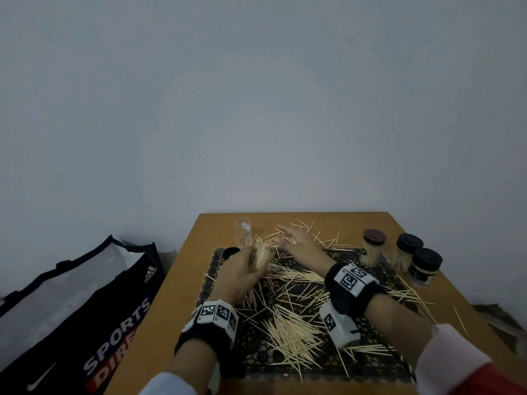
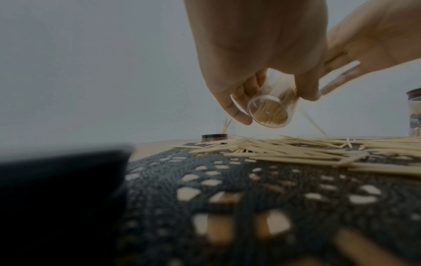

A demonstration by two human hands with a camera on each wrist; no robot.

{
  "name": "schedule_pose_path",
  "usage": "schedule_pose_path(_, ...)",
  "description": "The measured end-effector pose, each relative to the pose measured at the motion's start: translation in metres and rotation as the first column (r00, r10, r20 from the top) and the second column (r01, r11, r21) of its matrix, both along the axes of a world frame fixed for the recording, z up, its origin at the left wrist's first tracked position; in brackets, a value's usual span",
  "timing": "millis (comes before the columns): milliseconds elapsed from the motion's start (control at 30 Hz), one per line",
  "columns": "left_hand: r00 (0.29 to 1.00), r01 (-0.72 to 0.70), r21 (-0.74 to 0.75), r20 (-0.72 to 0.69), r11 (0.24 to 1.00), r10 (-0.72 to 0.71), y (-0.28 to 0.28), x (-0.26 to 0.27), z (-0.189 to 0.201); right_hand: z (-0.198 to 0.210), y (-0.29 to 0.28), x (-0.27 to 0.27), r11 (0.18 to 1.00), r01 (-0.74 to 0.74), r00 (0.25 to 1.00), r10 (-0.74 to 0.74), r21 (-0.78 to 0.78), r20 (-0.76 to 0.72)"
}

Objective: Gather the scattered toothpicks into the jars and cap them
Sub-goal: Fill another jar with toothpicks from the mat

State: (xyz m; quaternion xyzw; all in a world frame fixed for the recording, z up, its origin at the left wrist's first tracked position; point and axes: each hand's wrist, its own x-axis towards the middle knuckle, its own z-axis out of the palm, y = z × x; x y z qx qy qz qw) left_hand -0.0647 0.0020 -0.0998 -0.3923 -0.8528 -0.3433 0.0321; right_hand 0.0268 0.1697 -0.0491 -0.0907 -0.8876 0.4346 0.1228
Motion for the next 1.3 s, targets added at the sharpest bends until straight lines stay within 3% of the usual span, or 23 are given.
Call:
schedule_pose_path(100,1.0,-0.009,0.006,-0.009,1.0,0.009,0.0,0.0,0.0,-0.006,-0.008,0.004,0.986,-0.075,0.995,0.084,-0.147,0.055)
schedule_pose_path(367,1.0,0.009,0.032,-0.006,0.999,-0.009,-0.001,-0.002,-0.003,-0.015,-0.017,-0.001,0.98,-0.192,0.981,0.19,-0.055,-0.045)
schedule_pose_path(467,0.999,-0.021,-0.006,-0.032,1.0,0.021,0.0,-0.001,-0.001,-0.015,-0.014,-0.002,0.991,-0.1,0.994,0.097,-0.087,-0.047)
schedule_pose_path(567,0.998,-0.051,-0.032,-0.043,0.998,0.05,-0.001,-0.002,-0.001,-0.013,-0.004,-0.004,0.997,0.025,0.999,-0.026,0.069,0.022)
schedule_pose_path(667,0.997,-0.064,-0.047,-0.045,0.997,0.061,-0.002,-0.004,-0.003,-0.017,0.008,-0.006,0.942,-0.118,0.942,0.006,0.314,0.335)
schedule_pose_path(733,0.997,-0.067,-0.058,-0.046,0.996,0.065,-0.001,-0.004,-0.003,-0.024,0.009,-0.009,0.867,-0.191,0.89,-0.045,0.46,0.455)
schedule_pose_path(833,0.997,-0.064,-0.07,-0.046,0.995,0.061,-0.001,-0.003,-0.003,-0.029,0.005,-0.013,0.778,-0.173,0.89,-0.139,0.603,0.435)
schedule_pose_path(967,0.998,-0.065,-0.079,-0.031,0.995,0.062,-0.002,-0.002,-0.001,-0.028,0.002,-0.017,0.802,-0.089,0.928,-0.149,0.59,0.342)
schedule_pose_path(1300,0.997,-0.072,-0.101,-0.039,0.992,0.068,-0.002,0.0,0.0,-0.021,-0.001,-0.015,0.729,-0.119,0.946,-0.123,0.674,0.301)
